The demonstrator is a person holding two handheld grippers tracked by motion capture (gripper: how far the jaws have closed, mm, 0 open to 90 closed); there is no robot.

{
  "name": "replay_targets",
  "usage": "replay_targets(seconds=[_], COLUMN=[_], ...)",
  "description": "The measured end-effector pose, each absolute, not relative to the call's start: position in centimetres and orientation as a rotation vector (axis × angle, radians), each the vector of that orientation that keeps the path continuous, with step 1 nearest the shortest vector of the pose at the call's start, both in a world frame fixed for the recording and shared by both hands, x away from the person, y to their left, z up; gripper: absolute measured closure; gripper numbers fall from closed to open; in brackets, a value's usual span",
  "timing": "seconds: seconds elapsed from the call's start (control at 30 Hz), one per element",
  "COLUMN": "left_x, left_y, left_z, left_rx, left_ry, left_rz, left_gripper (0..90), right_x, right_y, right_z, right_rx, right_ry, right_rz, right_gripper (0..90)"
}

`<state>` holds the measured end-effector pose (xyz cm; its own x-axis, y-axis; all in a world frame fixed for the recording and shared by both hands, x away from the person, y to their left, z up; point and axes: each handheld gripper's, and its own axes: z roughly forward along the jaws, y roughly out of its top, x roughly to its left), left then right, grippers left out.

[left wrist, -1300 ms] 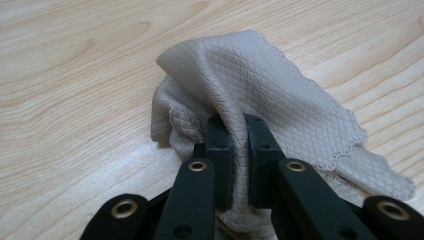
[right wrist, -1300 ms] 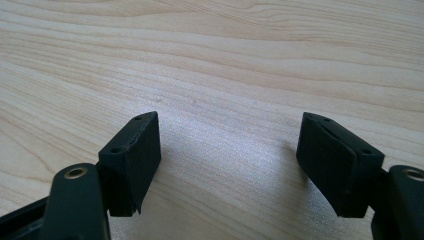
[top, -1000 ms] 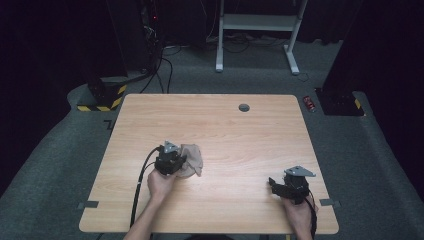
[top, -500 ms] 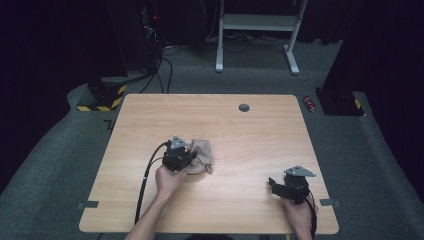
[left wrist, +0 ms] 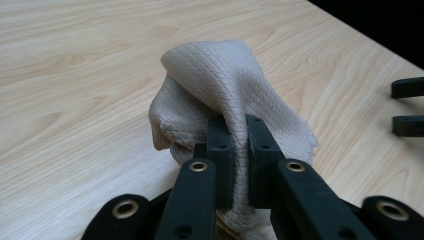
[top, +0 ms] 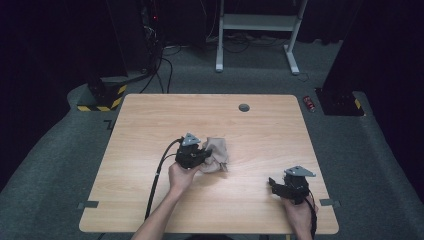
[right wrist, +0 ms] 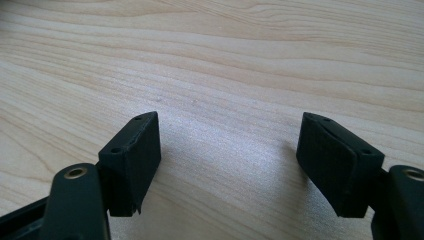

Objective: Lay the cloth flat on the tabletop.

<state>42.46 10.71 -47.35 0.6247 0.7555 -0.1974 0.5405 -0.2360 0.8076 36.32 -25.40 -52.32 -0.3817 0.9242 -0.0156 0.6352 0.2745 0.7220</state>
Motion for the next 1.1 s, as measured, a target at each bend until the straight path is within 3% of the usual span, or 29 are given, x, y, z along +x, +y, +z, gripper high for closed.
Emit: replay_targets(seconds=[0.73, 0.8, 0.97, 1.1], left_x=[43.2, 43.1, 42.6, 41.5], left_y=[6.4, 6.2, 6.5, 6.7], left_z=[-50.0, -50.2, -49.7, -49.0], left_rx=[2.002, 2.013, 2.009, 2.027], left_ry=[1.008, 1.008, 1.022, 0.99], left_rz=[0.213, 0.222, 0.287, 0.352], left_gripper=[79.8, 75.1, 50.9, 42.8], right_x=[36.3, 36.3, 36.2, 36.2], right_y=[-25.4, -25.4, -25.4, -25.0], right_z=[-52.3, -52.3, -52.3, -52.3], right_rx=[1.411, 1.412, 1.407, 1.371], right_ry=[2.1, 2.099, 2.104, 2.126], right_rz=[0.891, 0.891, 0.897, 0.916], right_gripper=[28.4, 28.5, 33.9, 41.6])
